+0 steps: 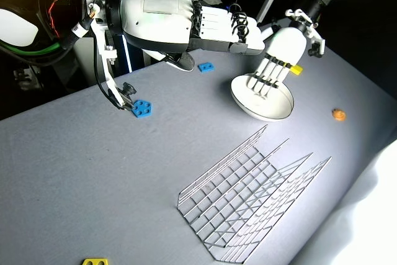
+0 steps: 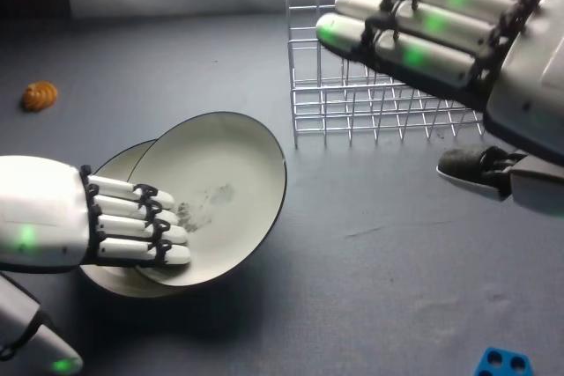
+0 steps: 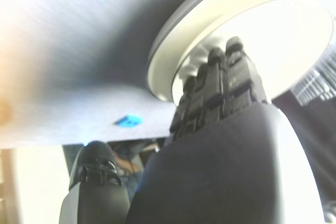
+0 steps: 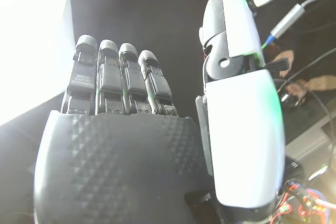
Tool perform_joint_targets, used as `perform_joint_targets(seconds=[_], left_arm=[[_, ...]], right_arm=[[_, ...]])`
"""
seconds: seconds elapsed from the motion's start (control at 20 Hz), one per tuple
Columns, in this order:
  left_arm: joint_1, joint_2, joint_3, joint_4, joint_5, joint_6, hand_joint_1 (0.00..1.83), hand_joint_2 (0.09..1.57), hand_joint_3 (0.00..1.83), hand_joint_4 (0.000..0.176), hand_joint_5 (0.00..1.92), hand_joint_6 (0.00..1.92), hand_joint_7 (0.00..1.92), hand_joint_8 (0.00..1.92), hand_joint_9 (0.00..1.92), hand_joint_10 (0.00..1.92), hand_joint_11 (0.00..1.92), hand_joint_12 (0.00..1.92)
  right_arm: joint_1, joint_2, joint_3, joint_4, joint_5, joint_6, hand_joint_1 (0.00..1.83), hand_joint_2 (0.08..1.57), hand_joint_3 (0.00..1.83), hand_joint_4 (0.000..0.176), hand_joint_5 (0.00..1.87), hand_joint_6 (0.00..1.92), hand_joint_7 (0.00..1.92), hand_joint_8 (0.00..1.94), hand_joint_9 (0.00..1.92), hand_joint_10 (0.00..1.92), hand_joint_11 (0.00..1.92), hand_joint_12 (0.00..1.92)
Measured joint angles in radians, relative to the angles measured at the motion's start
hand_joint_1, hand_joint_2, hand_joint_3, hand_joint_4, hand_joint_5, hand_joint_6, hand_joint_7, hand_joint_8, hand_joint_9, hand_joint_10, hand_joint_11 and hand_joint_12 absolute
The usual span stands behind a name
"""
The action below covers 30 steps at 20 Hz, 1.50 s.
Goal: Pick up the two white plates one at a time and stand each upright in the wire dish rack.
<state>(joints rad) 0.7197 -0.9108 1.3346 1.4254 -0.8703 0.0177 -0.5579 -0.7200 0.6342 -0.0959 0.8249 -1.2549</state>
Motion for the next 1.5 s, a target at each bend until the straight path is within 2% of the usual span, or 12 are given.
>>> perform_joint_targets(seconds=[0.15, 0.25, 0.4, 0.45, 0.55, 0.65, 0.8, 0.85, 0.9, 1.1, 1.2, 1.5], left_arm=[[-0.005, -0.02, -0.001, -0.022, 0.008, 0.0, 0.0, 1.06, 0.0, 0.0, 0.02, 0.0, 0.0, 0.0, 0.0, 0.0, 0.0, 0.0], [-0.005, -0.024, -0.001, -0.027, 0.007, 0.001, 0.0, 1.06, 0.0, 0.0, 0.01, 0.0, 0.0, 0.0, 0.0, 0.0, 0.0, 0.0], [-0.005, -0.028, -0.001, -0.034, 0.007, 0.001, 0.0, 1.06, 0.0, 0.0, 0.01, 0.0, 0.0, 0.0, 0.0, 0.0, 0.0, 0.0], [-0.007, -0.029, -0.001, -0.034, 0.006, 0.001, 0.0, 1.06, 0.0, 0.0, 0.07, 0.01, 0.05, 0.0, 0.05, 0.0, 0.05, 0.03], [-0.013, -0.029, -0.001, -0.031, 0.005, 0.0, 0.0, 1.07, 0.0, 0.0, 0.06, 0.0, 0.04, 0.0, 0.04, 0.0, 0.02, 0.02], [-0.013, -0.029, -0.001, -0.031, 0.005, -0.001, 0.0, 1.07, 0.0, 0.0, 0.06, 0.0, 0.02, 0.0, 0.01, 0.0, 0.0, 0.0], [-0.013, -0.029, -0.001, -0.032, 0.005, -0.007, 0.0, 1.07, 0.0, 0.0, 0.05, 0.0, 0.03, 0.0, 0.01, 0.0, 0.0, 0.0], [-0.013, -0.029, -0.001, -0.032, 0.005, -0.007, 0.0, 1.07, 0.0, 0.0, 0.05, 0.0, 0.02, 0.0, 0.01, 0.0, 0.0, 0.0], [-0.013, -0.03, -0.002, -0.034, 0.006, -0.008, 0.0, 1.07, 0.0, 0.0, 0.05, 0.0, 0.03, 0.01, 0.02, 0.01, 0.01, 0.01], [-0.016, -0.032, -0.002, -0.035, 0.006, -0.011, 0.0, 1.07, 0.0, 0.0, 0.06, 0.0, 0.03, 0.0, 0.03, 0.01, 0.03, 0.02], [-0.016, -0.033, -0.002, -0.038, 0.007, -0.011, 0.0, 1.08, 0.01, 0.0, 0.06, 0.0, 0.03, 0.0, 0.02, 0.0, 0.0, 0.0], [-0.016, -0.034, -0.001, -0.04, 0.006, -0.012, 0.0, 1.07, 0.0, 0.0, 0.05, 0.0, 0.03, 0.0, 0.01, 0.0, 0.01, 0.0]], right_arm=[[-0.018, -0.046, 0.0, 0.003, -0.007, -0.124, 1.15, 1.1, 0.0, 0.0, 0.0, 0.0, 0.0, 0.0, 0.0, 0.0, 0.0, 0.0], [-0.031, -0.113, 0.015, 0.002, -0.038, -0.237, 1.16, 1.11, 0.01, 0.0, 0.0, 0.0, 0.0, 0.0, 0.0, 0.0, 0.0, 0.0], [-0.031, -0.193, 0.064, -0.002, -0.061, -0.296, 1.16, 1.1, 0.0, 0.0, 0.0, 0.0, 0.0, 0.0, 0.0, 0.0, 0.0, 0.0], [-0.031, -0.224, 0.088, 0.003, -0.08, -0.308, 1.13, 1.12, 0.01, 0.0, 0.0, 0.0, 0.0, 0.0, 0.0, 0.0, 0.0, 0.0], [-0.031, -0.275, 0.129, 0.01, -0.115, -0.321, 1.16, 1.11, 0.01, 0.0, 0.0, 0.0, 0.0, 0.0, 0.0, 0.0, 0.0, 0.0], [-0.031, -0.317, 0.157, 0.014, -0.12, -0.337, 1.1, 1.12, 0.01, 0.0, 0.0, 0.0, 0.0, 0.0, 0.0, 0.0, 0.0, 0.0], [-0.031, -0.399, 0.201, 0.013, -0.121, -0.345, 1.12, 1.12, 0.01, 0.0, 0.0, 0.0, 0.0, 0.0, 0.0, 0.0, 0.0, 0.0], [-0.031, -0.414, 0.209, 0.012, -0.121, -0.346, 1.16, 1.11, 0.0, 0.0, 0.0, 0.0, 0.0, 0.0, 0.0, 0.0, 0.0, 0.0], [-0.031, -0.436, 0.229, 0.006, -0.123, -0.348, 1.12, 1.13, 0.01, 0.0, 0.0, 0.0, 0.0, 0.0, 0.0, 0.0, 0.0, 0.0], [-0.031, -0.501, 0.3, 0.011, -0.142, -0.365, 1.15, 1.12, 0.0, 0.0, 0.0, 0.0, 0.0, 0.0, 0.0, 0.0, 0.0, 0.0], [-0.03, -0.53, 0.338, 0.011, -0.159, -0.366, 1.1, 1.15, 0.02, 0.0, 0.0, 0.0, 0.0, 0.0, 0.0, 0.0, 0.0, 0.0], [-0.023, -0.637, 0.44, 0.1, -0.177, -0.397, 1.1, 1.16, 0.01, 0.0, 0.0, 0.0, 0.0, 0.0, 0.0, 0.0, 0.0, 0.0]])
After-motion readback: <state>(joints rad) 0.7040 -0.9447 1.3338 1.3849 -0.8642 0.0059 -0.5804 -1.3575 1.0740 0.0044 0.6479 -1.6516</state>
